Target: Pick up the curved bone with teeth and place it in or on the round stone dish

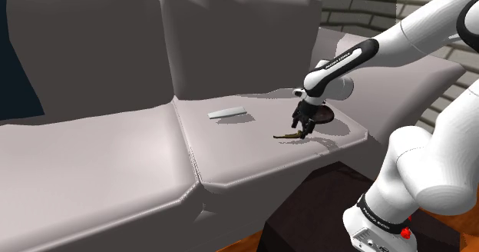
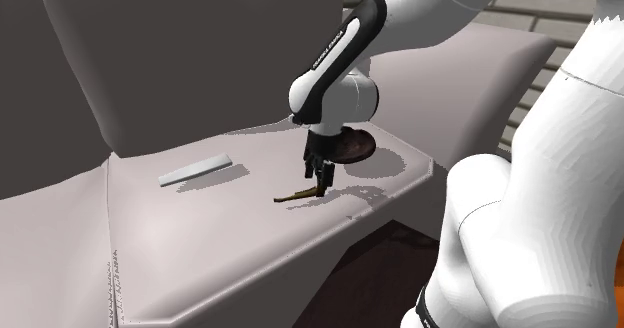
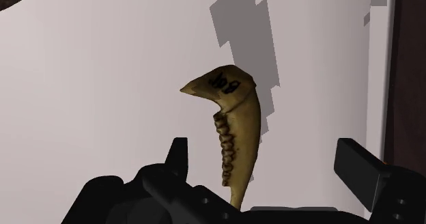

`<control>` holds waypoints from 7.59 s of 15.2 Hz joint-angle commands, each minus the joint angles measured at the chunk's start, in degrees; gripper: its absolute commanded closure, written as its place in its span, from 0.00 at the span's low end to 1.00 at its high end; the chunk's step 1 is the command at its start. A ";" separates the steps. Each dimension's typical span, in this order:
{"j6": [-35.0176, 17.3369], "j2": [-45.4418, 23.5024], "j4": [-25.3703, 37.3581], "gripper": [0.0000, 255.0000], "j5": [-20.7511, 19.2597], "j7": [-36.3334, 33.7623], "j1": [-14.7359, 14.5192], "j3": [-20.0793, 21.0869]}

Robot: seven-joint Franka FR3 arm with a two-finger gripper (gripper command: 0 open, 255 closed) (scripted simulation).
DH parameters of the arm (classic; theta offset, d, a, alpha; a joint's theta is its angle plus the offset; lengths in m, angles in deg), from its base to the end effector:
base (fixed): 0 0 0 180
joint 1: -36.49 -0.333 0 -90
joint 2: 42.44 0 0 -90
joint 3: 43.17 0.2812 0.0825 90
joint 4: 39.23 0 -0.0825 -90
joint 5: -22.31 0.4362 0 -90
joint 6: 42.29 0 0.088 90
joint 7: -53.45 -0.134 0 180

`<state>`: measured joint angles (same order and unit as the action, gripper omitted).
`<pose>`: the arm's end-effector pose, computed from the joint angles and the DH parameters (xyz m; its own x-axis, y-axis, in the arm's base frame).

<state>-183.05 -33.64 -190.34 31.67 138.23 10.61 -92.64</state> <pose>0.4192 -0.1564 0.1700 0.5820 0.7891 0.1966 0.8130 -0.5701 -0.1186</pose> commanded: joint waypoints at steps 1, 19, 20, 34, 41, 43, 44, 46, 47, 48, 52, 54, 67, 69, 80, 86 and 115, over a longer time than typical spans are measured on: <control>-0.33 -0.26 -0.13 0.00 0.37 0.30 -0.15 -0.11; 3.01 -1.36 2.66 0.00 0.31 -4.41 -0.30 1.00; 6.39 -2.88 5.71 0.00 0.81 -8.54 -0.58 1.83; 3.63 -10.61 6.29 0.00 9.75 -5.29 -2.31 2.55; 3.64 -10.49 6.24 1.00 9.61 -5.42 -2.32 2.54; 3.75 -10.34 6.27 1.00 9.40 -5.57 -2.31 2.50; 3.76 -10.30 6.26 1.00 9.35 -5.60 -2.30 2.50; 3.63 -10.61 6.29 1.00 9.75 -5.29 -2.31 2.54; 4.19 -9.51 6.32 1.00 8.33 -6.43 -2.31 2.38; 4.77 -8.43 6.37 1.00 6.96 -7.53 -2.29 2.26; 7.36 -4.34 6.77 1.00 2.02 -11.60 -1.78 2.35; 8.79 -2.46 7.10 1.00 -0.06 -13.37 -1.35 2.66; 19.07 7.03 10.82 1.00 -8.25 -21.30 1.47 6.06; 20.70 8.12 11.60 1.00 -8.92 -22.11 1.78 6.61; 27.85 7.96 18.52 1.00 -10.27 -17.78 3.62 3.33; 30.76 -0.22 26.38 1.00 -6.57 -6.08 4.19 -5.04; 29.18 -27.40 35.33 1.00 14.78 19.83 15.19 -8.16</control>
<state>-153.86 -61.04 -155.01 46.44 158.05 25.79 -100.80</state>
